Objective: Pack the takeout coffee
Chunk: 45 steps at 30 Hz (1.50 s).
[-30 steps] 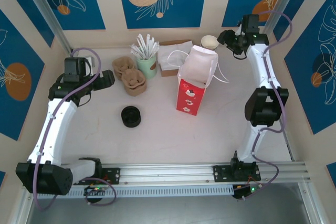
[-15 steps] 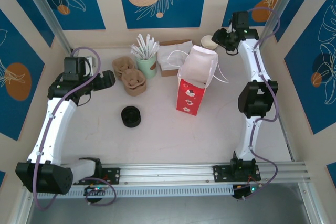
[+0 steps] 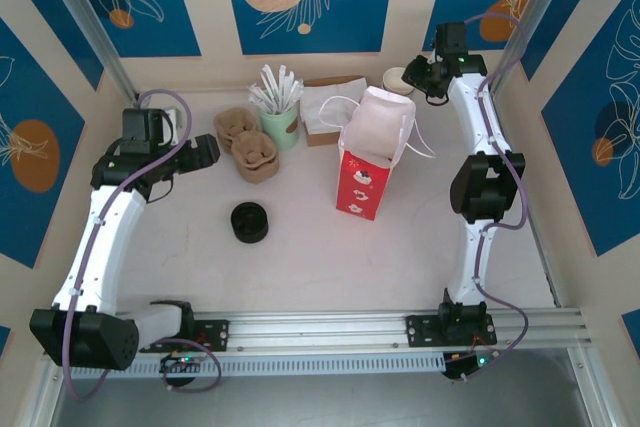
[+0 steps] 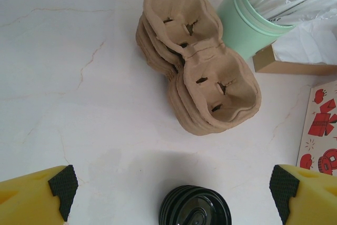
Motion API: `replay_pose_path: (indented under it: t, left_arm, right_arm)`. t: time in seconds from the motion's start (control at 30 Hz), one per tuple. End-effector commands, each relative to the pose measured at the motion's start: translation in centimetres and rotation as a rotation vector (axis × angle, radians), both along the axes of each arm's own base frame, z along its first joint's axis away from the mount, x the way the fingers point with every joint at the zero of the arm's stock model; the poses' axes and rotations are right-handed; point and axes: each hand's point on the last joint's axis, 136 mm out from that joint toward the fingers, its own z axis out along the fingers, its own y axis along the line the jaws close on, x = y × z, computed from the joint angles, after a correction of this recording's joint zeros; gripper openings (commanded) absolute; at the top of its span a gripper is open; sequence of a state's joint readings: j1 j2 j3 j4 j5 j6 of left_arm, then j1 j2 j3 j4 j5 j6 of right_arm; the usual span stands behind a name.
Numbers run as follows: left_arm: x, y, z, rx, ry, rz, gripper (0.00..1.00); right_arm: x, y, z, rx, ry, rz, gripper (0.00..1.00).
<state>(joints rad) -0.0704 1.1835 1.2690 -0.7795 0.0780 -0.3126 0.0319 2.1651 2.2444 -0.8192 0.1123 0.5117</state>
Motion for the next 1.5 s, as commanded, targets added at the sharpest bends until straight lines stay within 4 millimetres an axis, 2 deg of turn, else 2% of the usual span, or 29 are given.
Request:
replay_pose_path:
  t: [0.0, 0.47, 0.7, 0.83, 1.0, 1.17, 1.33, 1.47]
  left_arm:
    - [0.0, -0.3, 0.6, 0.007, -0.001, -0.017, 0.96]
    - [-0.2, -0.3, 0.9, 0.010, 0.001, -0.018, 0.96]
    - [-0.4, -0.1, 0.7, 0.021, 0.009, -0.017, 0.96]
    - [-0.6, -0.1, 0.6, 0.021, 0.015, -0.018, 0.96]
    - [-0.7, -0.2, 0.9, 0.017, 0.011, -0.019, 0.96]
    - [-0.8, -0.4, 1.9, 0.002, -0.006, -0.025, 0.96]
    - [-1.0, -0.9, 3.3, -0.024, -0.032, -0.046, 0.96]
    - [-1.4, -1.4, 4.5, -0.047, -0.066, -0.070, 0.96]
  right_arm:
    - [0.6, -0.1, -0.4, -0.022, 0.000, -0.001, 0.38]
    - [1.1, -0.6, -0.3, -0.027, -0.007, -0.023, 0.21]
    - [1.1, -0.2, 1.0, -0.032, -0.030, -0.009, 0.05]
    - [0.9, -0.1, 2.2, -0.037, -0.042, 0.000, 0.02]
    - [0.2, 0.0, 4.7, -0.040, -0.070, 0.012, 0.00]
    - [-1.2, 0.0, 8.8, -0.042, -0.130, 0.025, 0.00]
    - [-3.7, -0.4, 13.4, -0.044, -0.200, 0.021, 0.00]
    - [-6.7, -1.0, 16.7, -0.046, -0.237, 0.009, 0.00]
